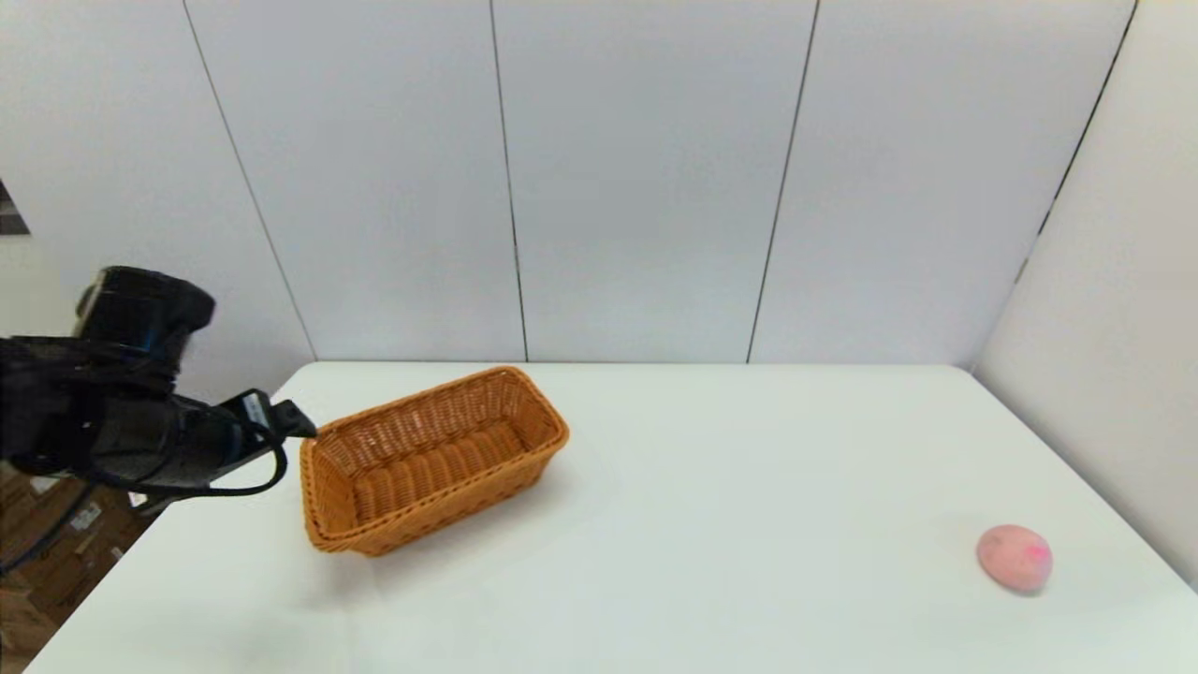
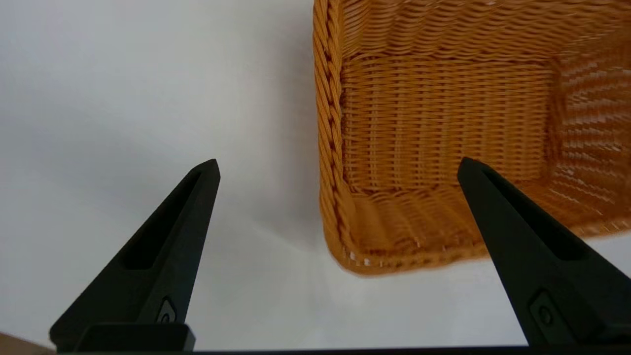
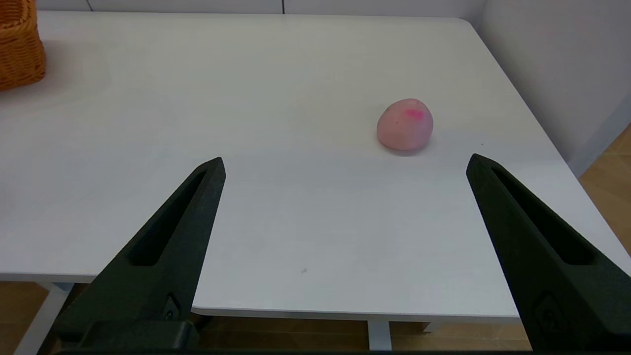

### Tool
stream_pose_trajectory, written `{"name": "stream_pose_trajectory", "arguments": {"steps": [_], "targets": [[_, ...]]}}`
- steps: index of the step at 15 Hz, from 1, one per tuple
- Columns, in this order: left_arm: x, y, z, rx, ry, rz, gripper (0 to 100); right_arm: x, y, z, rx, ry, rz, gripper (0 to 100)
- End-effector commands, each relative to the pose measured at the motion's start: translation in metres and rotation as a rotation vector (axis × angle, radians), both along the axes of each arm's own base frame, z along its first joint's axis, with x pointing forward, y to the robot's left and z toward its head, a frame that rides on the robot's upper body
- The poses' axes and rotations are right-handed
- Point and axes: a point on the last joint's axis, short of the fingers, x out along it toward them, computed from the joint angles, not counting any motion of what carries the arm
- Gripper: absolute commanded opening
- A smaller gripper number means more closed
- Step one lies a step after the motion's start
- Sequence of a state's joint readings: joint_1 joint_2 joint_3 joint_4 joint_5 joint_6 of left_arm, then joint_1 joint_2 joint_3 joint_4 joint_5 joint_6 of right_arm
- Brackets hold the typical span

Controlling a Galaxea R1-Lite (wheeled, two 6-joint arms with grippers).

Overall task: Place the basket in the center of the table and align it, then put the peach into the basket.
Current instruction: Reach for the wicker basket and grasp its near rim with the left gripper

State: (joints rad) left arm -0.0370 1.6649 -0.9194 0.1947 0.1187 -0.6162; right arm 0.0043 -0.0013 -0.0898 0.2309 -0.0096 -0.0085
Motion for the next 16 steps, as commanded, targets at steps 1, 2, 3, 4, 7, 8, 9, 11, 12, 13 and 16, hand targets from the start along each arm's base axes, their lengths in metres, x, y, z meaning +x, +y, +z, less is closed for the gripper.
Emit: {"name": "stream_pose_trajectory", "arguments": {"steps": [1, 2, 3, 4, 7, 8, 9, 11, 12, 13, 16], "targets": [[0.037, -0.004, -0.049, -0.020, 0.154, 0.031, 100, 0.000, 0.000, 0.000, -0.001, 0.003, 0.001, 100], [0.042, -0.004, -0.057, -0.018, 0.178, 0.030, 100, 0.000, 0.000, 0.000, -0.001, 0.001, 0.001, 100], [0.047, -0.004, -0.065, -0.020, 0.201, 0.030, 100, 0.000, 0.000, 0.000, -0.001, 0.003, 0.001, 100], [0.053, -0.005, -0.073, -0.029, 0.223, 0.024, 100, 0.000, 0.000, 0.000, -0.001, 0.001, 0.001, 100], [0.065, -0.004, -0.095, -0.064, 0.279, 0.015, 100, 0.000, 0.000, 0.000, -0.001, 0.001, 0.001, 100], [0.066, -0.004, -0.102, -0.064, 0.301, 0.013, 100, 0.000, 0.000, 0.000, -0.001, 0.001, 0.001, 100], [0.068, -0.004, -0.106, -0.069, 0.308, 0.013, 0, 0.000, 0.000, 0.000, -0.001, 0.003, 0.001, 100], [0.069, 0.001, -0.109, -0.099, 0.315, 0.016, 0, 0.000, 0.000, 0.000, -0.001, 0.001, 0.001, 100], [0.070, 0.001, -0.106, -0.116, 0.308, 0.010, 0, 0.000, 0.000, 0.000, -0.002, 0.003, 0.001, 100], [0.071, 0.004, -0.106, -0.125, 0.307, 0.013, 0, 0.000, 0.000, 0.000, -0.002, 0.001, 0.001, 100], [0.070, 0.004, -0.102, -0.142, 0.293, 0.007, 0, 0.000, 0.000, 0.000, -0.003, 0.001, 0.003, 100]]}}
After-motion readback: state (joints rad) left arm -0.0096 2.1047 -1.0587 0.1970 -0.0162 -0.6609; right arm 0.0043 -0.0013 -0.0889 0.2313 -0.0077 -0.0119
